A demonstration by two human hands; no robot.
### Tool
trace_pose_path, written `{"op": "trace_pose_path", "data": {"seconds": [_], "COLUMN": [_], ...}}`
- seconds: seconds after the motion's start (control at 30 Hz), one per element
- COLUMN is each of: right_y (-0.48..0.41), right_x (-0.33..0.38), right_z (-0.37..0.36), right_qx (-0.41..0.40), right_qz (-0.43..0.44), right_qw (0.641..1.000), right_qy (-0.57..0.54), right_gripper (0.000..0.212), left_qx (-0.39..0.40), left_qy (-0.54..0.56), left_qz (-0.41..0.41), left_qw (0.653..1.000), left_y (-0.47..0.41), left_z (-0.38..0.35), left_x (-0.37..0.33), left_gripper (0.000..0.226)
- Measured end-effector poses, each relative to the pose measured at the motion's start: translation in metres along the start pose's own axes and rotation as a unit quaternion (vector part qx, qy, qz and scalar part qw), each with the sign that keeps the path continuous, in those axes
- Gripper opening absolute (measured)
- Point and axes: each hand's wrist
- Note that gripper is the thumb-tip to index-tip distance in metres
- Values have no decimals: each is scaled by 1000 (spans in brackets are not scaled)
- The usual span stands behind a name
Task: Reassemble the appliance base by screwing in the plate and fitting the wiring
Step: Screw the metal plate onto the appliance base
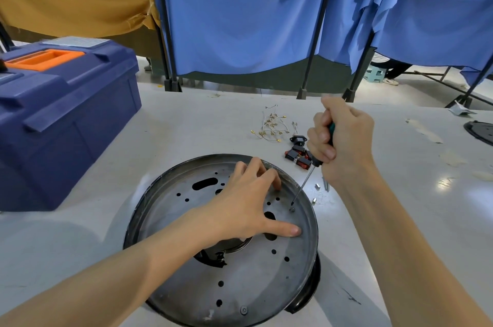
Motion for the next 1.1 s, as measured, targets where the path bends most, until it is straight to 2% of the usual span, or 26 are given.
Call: {"op": "trace_pose_path", "data": {"seconds": [0.9, 0.97, 1.1], "right_y": [1, 2, 8], "right_x": [-4, -3, -2], "right_z": [1, 1, 1], "right_qx": [37, 67, 188], "right_qz": [-15, -37, -93], "right_qw": [999, 997, 977], "right_qy": [25, 18, -21], "right_gripper": [44, 45, 36], "left_qx": [18, 20, 27], "left_qy": [-6, -4, -4], "left_qz": [8, 10, 11], "left_qw": [1000, 1000, 1000], "left_y": [1, 2, 1], "left_z": [4, 5, 8], "left_x": [-2, -3, -6], "left_gripper": [75, 76, 76]}}
Point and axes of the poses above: each hand's wrist, its own y-axis away from the middle knuckle, its own z-axis out of the back of the hand, x = y × z, and after that the axes turned 12 degrees about -y, right-handed
